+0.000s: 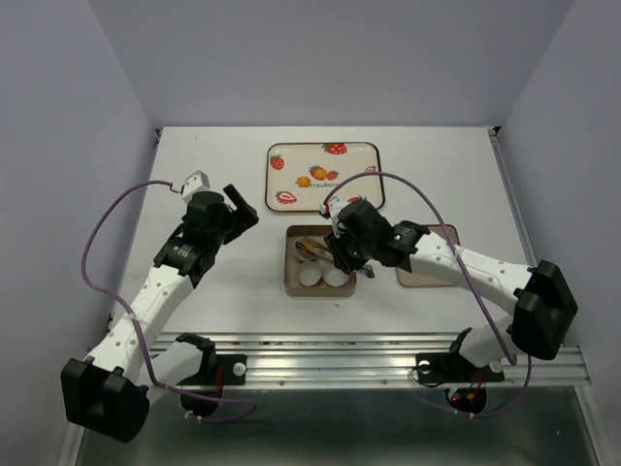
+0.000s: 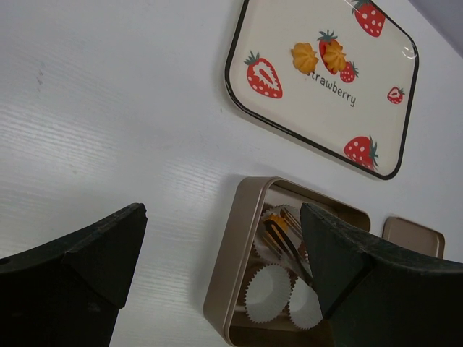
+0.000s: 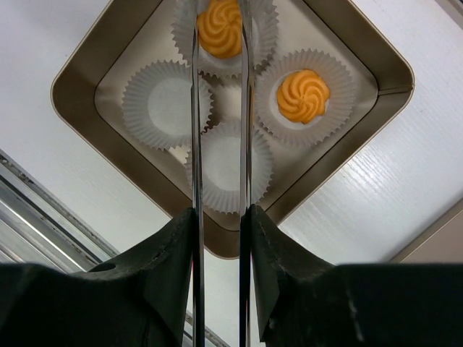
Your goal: Pack the cookies
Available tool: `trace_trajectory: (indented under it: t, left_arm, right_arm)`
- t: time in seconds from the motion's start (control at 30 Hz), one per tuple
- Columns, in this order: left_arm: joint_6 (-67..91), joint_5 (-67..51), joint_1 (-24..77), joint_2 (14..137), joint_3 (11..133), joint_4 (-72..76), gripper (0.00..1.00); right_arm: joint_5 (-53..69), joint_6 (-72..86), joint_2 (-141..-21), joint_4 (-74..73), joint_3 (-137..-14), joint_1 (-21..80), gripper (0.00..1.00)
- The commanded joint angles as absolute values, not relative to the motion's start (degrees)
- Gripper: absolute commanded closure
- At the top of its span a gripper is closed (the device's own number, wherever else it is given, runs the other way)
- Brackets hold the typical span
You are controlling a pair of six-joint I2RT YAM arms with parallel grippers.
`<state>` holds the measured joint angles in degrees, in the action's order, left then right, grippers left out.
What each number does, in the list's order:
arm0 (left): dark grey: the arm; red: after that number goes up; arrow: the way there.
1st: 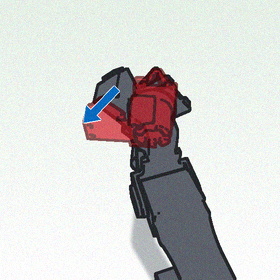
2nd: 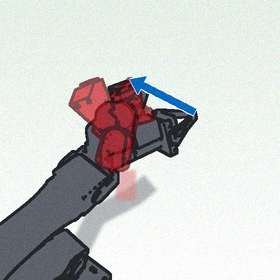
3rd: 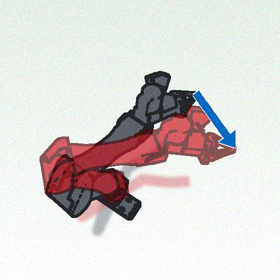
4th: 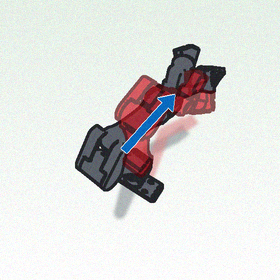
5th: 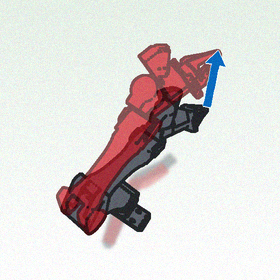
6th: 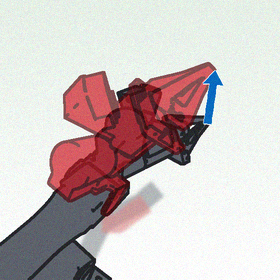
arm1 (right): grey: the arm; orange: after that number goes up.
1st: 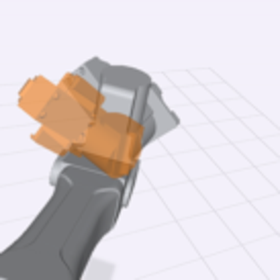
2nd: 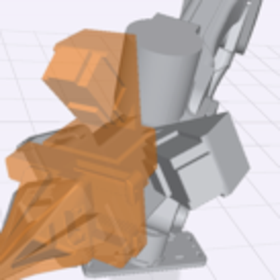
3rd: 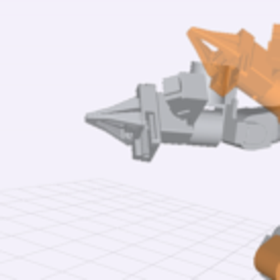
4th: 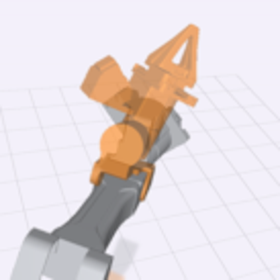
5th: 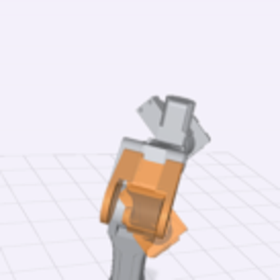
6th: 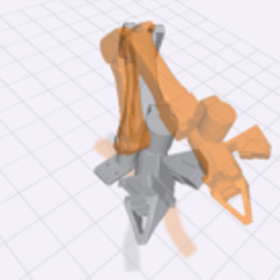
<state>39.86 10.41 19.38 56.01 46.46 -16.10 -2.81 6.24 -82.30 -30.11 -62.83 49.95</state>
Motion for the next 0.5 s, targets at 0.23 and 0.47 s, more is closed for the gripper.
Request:
trace_trajectory:
  t: [0.23,0.47]
  left_arm:
    - [39.29,11.69,19.34,54.67,45.97,-15.47,0.01]
    - [39.29,11.87,19.34,54.75,45.97,-15.38,0.01]
  right_arm:
    - [-3.78,5.8,-83.58,-29.09,-63.19,50.45,0.66]
    - [-3.87,6.06,-83.32,-29.27,-63.28,50.45,0.59]
